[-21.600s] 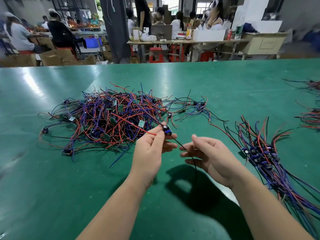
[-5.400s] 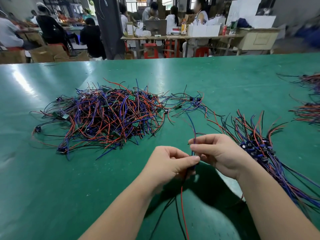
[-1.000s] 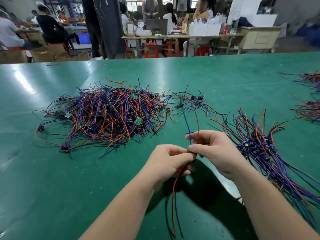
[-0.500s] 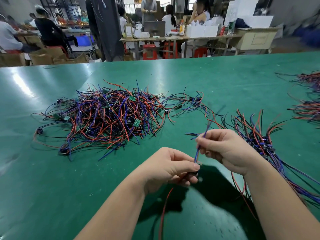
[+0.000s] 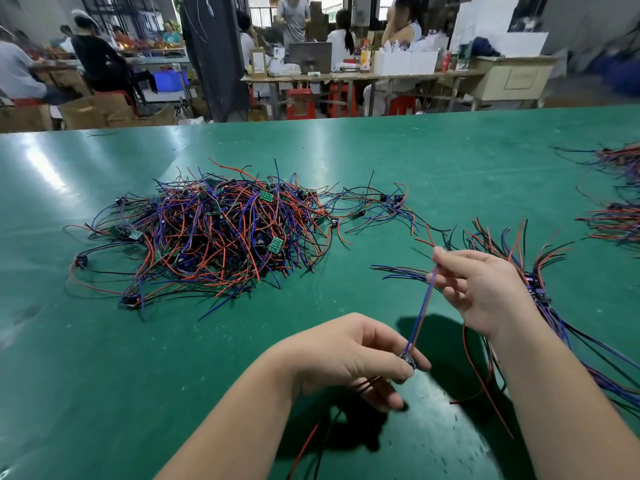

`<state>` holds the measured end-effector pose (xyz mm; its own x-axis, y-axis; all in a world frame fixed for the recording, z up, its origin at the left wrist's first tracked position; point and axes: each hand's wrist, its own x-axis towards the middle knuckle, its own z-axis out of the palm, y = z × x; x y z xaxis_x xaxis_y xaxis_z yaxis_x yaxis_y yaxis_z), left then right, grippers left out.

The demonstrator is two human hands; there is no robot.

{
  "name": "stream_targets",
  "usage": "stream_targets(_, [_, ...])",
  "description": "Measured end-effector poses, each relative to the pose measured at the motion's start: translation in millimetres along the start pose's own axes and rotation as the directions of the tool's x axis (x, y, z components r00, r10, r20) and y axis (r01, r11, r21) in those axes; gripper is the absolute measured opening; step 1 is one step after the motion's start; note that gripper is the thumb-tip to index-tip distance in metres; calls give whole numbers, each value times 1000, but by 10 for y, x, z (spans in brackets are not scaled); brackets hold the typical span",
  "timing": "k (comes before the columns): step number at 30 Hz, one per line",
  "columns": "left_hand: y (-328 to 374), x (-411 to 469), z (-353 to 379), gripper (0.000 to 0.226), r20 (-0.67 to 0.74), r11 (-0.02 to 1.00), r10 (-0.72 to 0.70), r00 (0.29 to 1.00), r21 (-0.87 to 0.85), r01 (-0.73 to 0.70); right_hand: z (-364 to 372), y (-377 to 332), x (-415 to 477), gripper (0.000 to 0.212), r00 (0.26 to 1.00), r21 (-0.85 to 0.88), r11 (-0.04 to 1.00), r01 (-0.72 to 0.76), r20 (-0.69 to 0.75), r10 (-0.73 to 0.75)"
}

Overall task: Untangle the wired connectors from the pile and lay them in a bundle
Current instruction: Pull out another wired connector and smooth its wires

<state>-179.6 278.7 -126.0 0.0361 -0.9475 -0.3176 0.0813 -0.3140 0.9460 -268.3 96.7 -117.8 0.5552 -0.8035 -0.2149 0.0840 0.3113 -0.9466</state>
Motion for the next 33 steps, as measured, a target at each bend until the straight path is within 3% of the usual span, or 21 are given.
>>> stream_targets(6, [-15,5,-57,17,-12,994,105,994,-17,-106,9,13,35,29,999,33,999,-40,-10,41])
stream_targets(10, [36,33,-88,15,-220,934,297,929,-136,-330,39,-5,20,49,984,17,991,-132,123,129])
stream_targets(13, [106,73,-101,25,-496,735,358,791,-373,-566,79,59,-40,26,953,-138,976,-168,230,196])
stream_targets(15, [124,97,-127,30,-674,600,312,669,-406,-689,115,119,-101,12,911,-280,949,-142,338,236])
stream_targets(17, [103,128,-156,33,-809,622,285,515,-252,-742,169,179,-168,13,857,-334,935,-117,442,265])
stream_targets(19, [52,160,-148,33,-848,740,391,358,58,-670,251,221,-214,17,822,-231,966,-114,524,223])
stream_targets(20, [13,180,-119,35,-817,760,475,325,195,-620,298,232,-227,20,814,-138,983,-123,553,179])
stream_targets(23, [-106,253,-42,34,-701,740,639,316,448,-502,363,234,-228,18,828,90,987,-134,558,61])
stream_targets(25, [-134,258,-53,33,-649,718,683,335,514,-469,349,229,-221,17,838,102,989,-103,545,31])
stream_targets(28, [-110,231,-88,31,-569,710,703,426,523,-472,305,196,-214,15,871,44,998,-32,492,6])
stream_targets(29, [-92,230,-90,35,-593,739,669,448,462,-491,287,183,-200,15,883,33,999,-14,469,-3])
stream_targets(31, [-39,224,-86,37,-720,825,481,501,178,-536,255,160,-185,14,891,13,1000,6,453,-11])
stream_targets(33, [12,197,-83,15,-706,845,300,641,-114,-522,240,163,-186,14,881,-14,1000,20,473,-10])
